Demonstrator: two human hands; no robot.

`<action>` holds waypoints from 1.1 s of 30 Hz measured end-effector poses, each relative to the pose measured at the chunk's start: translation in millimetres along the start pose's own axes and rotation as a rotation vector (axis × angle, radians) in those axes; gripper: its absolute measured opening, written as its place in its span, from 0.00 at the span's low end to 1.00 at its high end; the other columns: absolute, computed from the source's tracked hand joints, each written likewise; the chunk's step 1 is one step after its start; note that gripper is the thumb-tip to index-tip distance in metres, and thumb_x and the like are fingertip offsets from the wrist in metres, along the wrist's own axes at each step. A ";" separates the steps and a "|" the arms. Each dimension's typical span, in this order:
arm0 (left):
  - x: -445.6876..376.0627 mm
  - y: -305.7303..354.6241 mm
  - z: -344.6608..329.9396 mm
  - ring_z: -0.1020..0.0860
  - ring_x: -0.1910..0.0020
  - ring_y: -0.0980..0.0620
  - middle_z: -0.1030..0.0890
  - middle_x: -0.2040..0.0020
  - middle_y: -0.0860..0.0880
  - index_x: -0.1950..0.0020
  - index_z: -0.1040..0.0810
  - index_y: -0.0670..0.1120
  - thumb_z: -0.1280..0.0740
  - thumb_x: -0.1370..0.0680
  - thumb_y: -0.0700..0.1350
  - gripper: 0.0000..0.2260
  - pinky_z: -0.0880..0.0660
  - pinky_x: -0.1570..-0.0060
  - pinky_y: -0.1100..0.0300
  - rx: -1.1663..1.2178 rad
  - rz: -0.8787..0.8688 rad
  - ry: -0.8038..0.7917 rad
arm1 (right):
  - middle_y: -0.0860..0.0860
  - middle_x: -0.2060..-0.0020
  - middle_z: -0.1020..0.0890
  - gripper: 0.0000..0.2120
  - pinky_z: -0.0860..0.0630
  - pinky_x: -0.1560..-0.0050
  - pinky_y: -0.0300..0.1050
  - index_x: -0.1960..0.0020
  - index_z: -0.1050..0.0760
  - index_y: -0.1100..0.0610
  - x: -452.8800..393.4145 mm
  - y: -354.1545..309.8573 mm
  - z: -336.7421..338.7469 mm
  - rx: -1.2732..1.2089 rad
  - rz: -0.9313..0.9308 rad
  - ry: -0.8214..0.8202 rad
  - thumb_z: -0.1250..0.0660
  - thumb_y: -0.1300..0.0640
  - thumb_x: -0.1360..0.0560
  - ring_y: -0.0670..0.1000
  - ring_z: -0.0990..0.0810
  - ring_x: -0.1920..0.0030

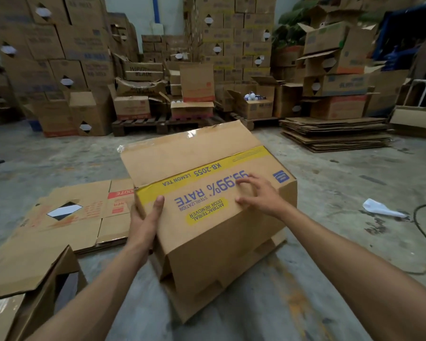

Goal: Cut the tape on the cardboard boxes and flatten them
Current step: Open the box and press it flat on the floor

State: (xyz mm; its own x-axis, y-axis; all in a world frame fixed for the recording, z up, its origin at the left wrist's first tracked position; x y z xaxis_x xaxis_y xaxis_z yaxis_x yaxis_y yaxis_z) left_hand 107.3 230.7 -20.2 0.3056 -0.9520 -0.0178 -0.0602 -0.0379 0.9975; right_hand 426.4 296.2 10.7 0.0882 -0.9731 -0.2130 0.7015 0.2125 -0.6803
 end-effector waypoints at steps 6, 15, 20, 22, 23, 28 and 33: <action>-44.2 -1.6 21.6 0.19 0.49 0.42 0.18 0.42 0.50 0.34 0.27 0.57 0.31 0.36 0.73 0.35 0.22 0.54 0.37 -0.054 0.195 -0.039 | 0.53 0.24 0.38 0.60 0.37 0.29 0.61 0.21 0.48 0.47 -6.3 82.4 32.4 -0.335 -0.490 0.253 0.29 0.24 0.44 0.58 0.37 0.26; -76.3 -11.9 33.2 0.24 0.39 0.45 0.20 0.39 0.53 0.36 0.23 0.52 0.33 0.23 0.60 0.20 0.24 0.50 0.47 -0.005 0.235 0.002 | 0.54 0.25 0.36 0.42 0.35 0.35 0.62 0.22 0.46 0.52 -50.0 91.8 35.4 -0.536 -0.528 0.140 0.33 0.35 0.27 0.59 0.35 0.27; -78.3 -12.1 25.1 0.22 0.44 0.47 0.18 0.41 0.55 0.36 0.23 0.53 0.39 0.22 0.64 0.21 0.28 0.45 0.48 0.036 0.200 0.040 | 0.55 0.25 0.36 0.48 0.35 0.32 0.61 0.22 0.45 0.53 -66.8 98.3 26.6 -0.540 -0.572 0.247 0.32 0.30 0.32 0.60 0.35 0.28; -69.8 -13.1 22.9 0.21 0.64 0.54 0.15 0.57 0.55 0.37 0.23 0.53 0.45 0.21 0.66 0.24 0.28 0.66 0.62 0.103 0.156 0.029 | 0.53 0.32 0.26 0.47 0.33 0.33 0.63 0.30 0.32 0.52 -62.9 106.1 24.9 -0.408 -0.571 0.327 0.34 0.23 0.39 0.60 0.30 0.32; -65.4 -15.6 25.7 0.21 0.69 0.56 0.16 0.61 0.54 0.36 0.24 0.53 0.46 0.22 0.68 0.26 0.30 0.71 0.65 0.122 0.125 0.034 | 0.51 0.38 0.22 0.44 0.32 0.34 0.64 0.38 0.27 0.50 -59.6 108.1 25.7 -0.377 -0.547 0.369 0.35 0.21 0.42 0.59 0.27 0.36; -49.9 -24.8 34.8 0.19 0.47 0.46 0.18 0.41 0.45 0.30 0.26 0.51 0.52 0.21 0.69 0.31 0.23 0.52 0.53 0.259 0.119 0.144 | 0.48 0.56 0.19 0.29 0.25 0.43 0.60 0.56 0.26 0.51 -18.1 100.0 32.3 -0.453 -0.441 0.524 0.27 0.28 0.40 0.53 0.21 0.53; -42.1 15.4 42.5 0.23 0.51 0.44 0.21 0.43 0.43 0.32 0.26 0.43 0.54 0.18 0.66 0.33 0.27 0.55 0.54 0.168 0.227 0.305 | 0.48 0.60 0.18 0.21 0.24 0.50 0.52 0.56 0.21 0.57 26.1 89.8 53.1 -0.563 -0.446 0.620 0.24 0.40 0.34 0.51 0.21 0.56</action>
State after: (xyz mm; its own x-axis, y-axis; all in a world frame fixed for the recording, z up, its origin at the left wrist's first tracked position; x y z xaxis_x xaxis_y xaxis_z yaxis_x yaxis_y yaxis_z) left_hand 53.2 257.4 -7.0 0.5329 -0.8093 0.2473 -0.3046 0.0892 0.9483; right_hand 529.2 285.2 -18.7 -0.6105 -0.7884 -0.0759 0.1216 0.0014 -0.9926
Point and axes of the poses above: each hand's wrist, its own x-axis away from the middle knuckle, its own z-axis out of the back of the hand, y = z × x, the point moved 6 cm from there along -x, towards the middle knuckle
